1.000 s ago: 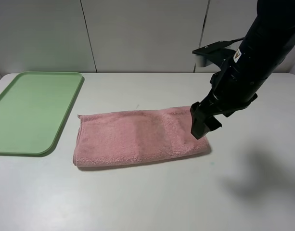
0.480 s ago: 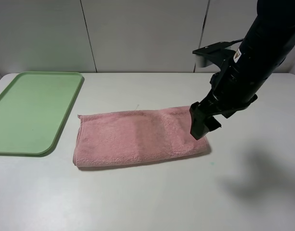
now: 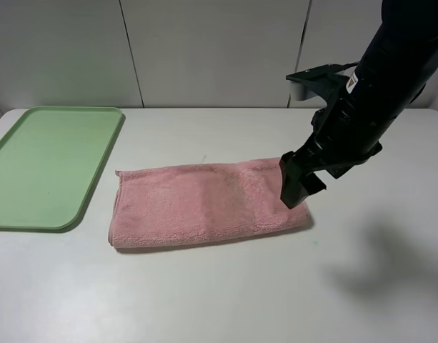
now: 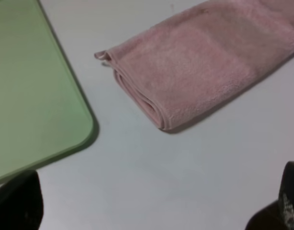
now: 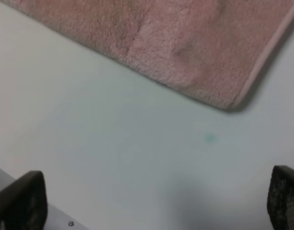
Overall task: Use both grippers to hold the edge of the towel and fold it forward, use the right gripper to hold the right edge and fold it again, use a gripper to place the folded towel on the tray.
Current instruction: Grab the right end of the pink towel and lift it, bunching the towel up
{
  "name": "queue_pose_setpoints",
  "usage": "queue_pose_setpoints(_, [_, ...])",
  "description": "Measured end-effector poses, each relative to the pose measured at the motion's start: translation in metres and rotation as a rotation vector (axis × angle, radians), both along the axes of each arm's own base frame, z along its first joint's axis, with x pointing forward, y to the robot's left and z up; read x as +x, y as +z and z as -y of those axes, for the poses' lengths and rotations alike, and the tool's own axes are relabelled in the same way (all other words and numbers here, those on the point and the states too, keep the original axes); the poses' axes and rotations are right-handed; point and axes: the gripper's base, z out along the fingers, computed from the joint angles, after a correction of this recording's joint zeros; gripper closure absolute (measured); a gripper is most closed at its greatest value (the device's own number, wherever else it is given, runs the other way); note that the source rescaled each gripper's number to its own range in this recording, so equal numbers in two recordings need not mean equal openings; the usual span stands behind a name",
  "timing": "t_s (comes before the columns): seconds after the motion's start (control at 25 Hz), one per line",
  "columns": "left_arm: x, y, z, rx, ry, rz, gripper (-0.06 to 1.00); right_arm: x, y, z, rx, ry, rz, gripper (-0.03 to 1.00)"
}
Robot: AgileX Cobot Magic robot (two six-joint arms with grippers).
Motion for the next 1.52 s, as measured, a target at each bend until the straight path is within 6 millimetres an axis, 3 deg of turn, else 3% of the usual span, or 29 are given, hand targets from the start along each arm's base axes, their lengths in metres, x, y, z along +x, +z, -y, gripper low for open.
queue_pose_setpoints(0.6, [0.000,0.000,0.003,0.000,0.319,0.001,-0.04,0.004,0.001,-0.003,0.038,-0.129,0.026,-0.03])
queue_pose_setpoints(1.28, [0.000,0.000,0.003,0.001,0.336,0.001,-0.04,0.026,0.007,-0.010,0.172,-0.289,0.222,-0.03])
queue_pose_setpoints(1.52, [0.000,0.000,0.003,0.001,0.336,0.001,-0.04,0.037,-0.014,-0.012,0.116,-0.317,0.216,-0.03])
